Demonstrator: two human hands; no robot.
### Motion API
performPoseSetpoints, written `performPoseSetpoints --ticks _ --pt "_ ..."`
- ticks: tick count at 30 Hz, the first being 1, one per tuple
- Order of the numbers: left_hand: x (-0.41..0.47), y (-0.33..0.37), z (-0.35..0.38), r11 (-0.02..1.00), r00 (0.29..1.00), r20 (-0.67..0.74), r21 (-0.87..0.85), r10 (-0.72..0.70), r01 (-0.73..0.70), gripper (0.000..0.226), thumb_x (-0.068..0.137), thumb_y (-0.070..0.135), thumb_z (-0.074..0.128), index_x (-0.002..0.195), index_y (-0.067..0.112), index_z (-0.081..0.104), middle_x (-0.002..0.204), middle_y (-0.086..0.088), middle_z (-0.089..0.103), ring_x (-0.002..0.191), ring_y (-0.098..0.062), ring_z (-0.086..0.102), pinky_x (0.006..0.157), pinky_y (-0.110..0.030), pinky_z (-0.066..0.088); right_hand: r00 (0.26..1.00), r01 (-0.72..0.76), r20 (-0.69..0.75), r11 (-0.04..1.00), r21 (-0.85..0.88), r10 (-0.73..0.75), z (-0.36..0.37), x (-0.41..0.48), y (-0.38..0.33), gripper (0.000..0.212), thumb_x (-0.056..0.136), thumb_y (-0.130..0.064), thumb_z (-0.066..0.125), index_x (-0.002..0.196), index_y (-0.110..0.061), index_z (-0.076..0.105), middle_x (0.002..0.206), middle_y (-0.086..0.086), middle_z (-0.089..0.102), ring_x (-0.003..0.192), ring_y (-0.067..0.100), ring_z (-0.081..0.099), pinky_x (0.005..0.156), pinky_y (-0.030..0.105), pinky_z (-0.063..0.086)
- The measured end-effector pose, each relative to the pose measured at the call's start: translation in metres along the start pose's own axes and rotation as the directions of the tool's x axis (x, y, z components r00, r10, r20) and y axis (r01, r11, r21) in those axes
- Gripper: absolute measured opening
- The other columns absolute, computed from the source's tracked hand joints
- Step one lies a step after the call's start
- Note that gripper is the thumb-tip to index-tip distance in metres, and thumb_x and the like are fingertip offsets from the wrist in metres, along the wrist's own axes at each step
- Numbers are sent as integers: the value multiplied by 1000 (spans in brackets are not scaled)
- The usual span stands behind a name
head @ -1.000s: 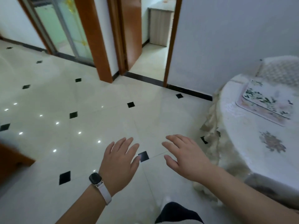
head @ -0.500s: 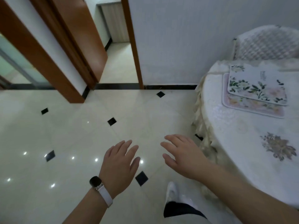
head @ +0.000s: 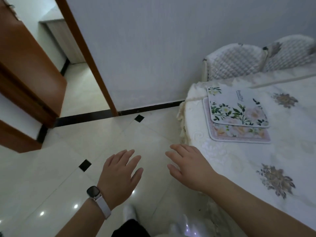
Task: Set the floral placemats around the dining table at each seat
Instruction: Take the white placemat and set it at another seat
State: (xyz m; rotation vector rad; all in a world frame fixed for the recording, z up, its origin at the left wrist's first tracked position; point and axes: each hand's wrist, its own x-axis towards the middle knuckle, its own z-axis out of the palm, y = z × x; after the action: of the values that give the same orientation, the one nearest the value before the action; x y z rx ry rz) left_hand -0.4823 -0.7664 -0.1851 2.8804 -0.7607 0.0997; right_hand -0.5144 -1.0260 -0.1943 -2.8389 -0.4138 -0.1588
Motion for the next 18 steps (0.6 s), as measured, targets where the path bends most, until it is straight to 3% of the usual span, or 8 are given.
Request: performPoseSetpoints --ticks 5,9,18 --pt "81 -50 20 990 992 20 -53 128 -127 57 98 50 24 115 20 69 124 -5 66 115 -29 59 93 -47 47 992 -124 3 991 -47 124 8 58 14 43 89 -44 47 119 -20 66 125 5 64 113 27 61 91 41 49" --pt "151 -104 24 974 977 28 -88 212 -209 47 92 46 38 118 21 68 124 -5 65 116 -27 58 93 -45 47 963 -269 13 961 -59 270 16 121 14 43 90 -45 44 120 -22 63 128 3 62 117 27 57 92 43 49" --pt "291 -188 11 907 912 -7 -95 410 -409 44 91 44 40 117 21 68 123 -6 65 116 -27 58 92 -42 45 904 -424 -112 899 -114 413 -1 236 -4 44 89 -43 45 121 -20 65 129 5 63 118 28 58 94 42 48"
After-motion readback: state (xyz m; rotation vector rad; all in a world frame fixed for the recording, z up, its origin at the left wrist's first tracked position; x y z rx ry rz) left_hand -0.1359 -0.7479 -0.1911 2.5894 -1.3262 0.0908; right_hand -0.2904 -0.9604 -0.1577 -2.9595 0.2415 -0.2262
